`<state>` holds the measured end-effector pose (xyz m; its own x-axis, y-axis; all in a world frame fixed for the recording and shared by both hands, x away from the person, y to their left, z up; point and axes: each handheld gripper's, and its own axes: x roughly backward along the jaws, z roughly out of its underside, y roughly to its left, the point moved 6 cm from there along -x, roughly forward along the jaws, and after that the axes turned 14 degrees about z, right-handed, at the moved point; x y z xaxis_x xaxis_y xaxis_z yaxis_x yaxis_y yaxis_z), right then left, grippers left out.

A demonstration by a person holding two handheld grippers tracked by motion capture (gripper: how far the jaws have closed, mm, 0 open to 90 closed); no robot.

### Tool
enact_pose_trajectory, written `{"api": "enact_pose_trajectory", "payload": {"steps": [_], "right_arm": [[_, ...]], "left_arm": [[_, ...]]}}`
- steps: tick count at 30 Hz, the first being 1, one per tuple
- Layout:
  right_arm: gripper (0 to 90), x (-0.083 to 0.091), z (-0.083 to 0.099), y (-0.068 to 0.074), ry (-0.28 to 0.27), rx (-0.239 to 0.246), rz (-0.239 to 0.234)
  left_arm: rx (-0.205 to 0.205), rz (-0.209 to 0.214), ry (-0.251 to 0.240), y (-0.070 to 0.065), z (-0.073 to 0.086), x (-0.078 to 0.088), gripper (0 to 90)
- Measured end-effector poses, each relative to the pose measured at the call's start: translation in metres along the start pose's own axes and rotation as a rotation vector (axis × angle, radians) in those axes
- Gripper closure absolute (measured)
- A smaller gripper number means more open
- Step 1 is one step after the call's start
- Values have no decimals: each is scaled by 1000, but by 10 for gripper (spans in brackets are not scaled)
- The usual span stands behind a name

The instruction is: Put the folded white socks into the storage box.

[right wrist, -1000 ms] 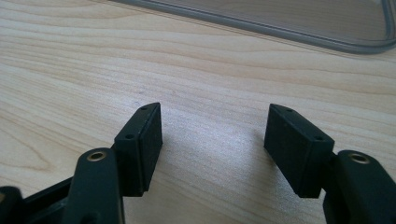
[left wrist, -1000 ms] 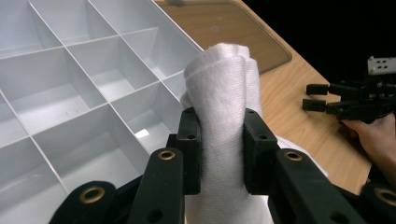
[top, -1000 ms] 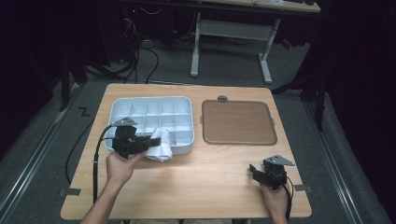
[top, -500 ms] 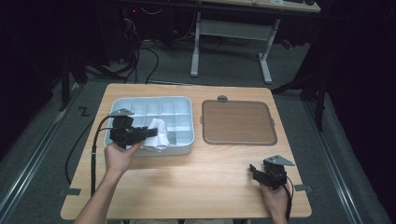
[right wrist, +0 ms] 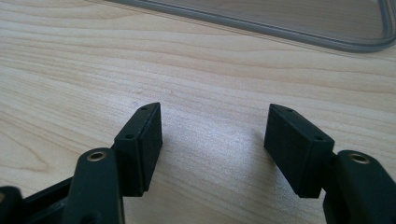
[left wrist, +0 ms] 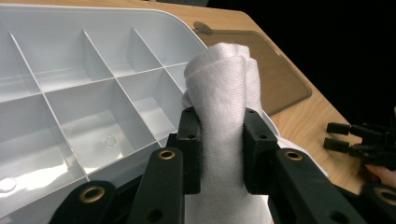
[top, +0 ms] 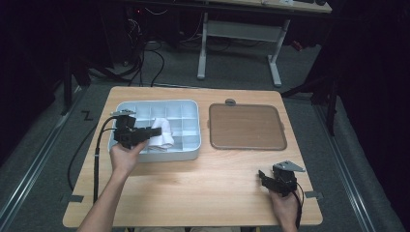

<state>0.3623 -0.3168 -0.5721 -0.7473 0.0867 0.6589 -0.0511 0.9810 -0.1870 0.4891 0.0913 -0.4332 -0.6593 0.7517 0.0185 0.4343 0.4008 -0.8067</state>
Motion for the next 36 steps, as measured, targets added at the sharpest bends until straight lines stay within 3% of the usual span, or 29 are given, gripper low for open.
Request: {"api": "enact_pose_trajectory", "payload": {"steps": [13,36], "right_arm": [[374,0,0,0,0,-1,0],[374,0,0,0,0,-1,0]], "left_arm": [[46,-57,-7,30,7,-3,727],[-128,-167,92,52,29,-9,725]]}}
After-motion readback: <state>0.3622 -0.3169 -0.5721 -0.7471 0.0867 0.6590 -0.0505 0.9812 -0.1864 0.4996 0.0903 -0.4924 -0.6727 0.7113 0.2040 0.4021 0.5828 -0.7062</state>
